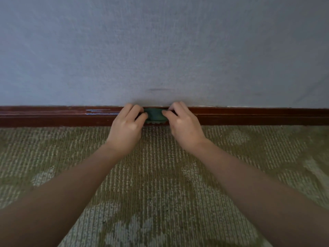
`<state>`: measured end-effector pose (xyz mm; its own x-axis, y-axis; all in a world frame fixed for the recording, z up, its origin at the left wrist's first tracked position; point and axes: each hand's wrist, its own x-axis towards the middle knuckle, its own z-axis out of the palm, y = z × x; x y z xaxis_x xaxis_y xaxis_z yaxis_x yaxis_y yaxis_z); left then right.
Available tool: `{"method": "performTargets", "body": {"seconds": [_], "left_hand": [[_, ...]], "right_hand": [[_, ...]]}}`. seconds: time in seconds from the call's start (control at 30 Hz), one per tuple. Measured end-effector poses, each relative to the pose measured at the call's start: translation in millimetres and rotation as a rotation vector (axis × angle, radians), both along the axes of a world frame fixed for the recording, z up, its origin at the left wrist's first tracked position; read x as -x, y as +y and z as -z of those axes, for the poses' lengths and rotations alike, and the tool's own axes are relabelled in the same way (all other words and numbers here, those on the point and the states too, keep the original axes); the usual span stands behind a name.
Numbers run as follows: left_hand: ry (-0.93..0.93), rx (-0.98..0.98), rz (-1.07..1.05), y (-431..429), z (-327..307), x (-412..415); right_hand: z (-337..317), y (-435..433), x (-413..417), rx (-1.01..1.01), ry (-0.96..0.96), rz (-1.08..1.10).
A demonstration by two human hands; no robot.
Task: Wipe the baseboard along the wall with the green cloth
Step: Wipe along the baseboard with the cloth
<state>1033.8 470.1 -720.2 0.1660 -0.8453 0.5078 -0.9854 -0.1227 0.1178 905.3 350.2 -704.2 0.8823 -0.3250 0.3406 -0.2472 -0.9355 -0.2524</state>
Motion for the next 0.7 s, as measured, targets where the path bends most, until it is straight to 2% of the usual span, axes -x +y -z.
{"method": "performTargets", "body": {"seconds": [0.13, 0.33, 0.43, 0.53, 0.7], "left_hand": [[0.054, -0.013, 0.045, -8, -1, 6], [0.024, -0.022, 0.044, 4, 2, -8], [0.03, 0.012, 0.007, -1, 7, 1], [0.015, 0.027, 0.068, -11, 6, 8], [0.031, -0.031, 0.073, -1, 2, -1]], "right_hand": [[-1, -6, 9, 0.012, 0.001, 0.058], [6, 9, -9, -0.012, -0.053, 0.045], [6, 4, -4, -0.022, -0.019, 0.027], [4, -6, 7, 0.003, 0.003, 0.034], [5, 3, 2, -0.027, -0.022, 0.073]]}}
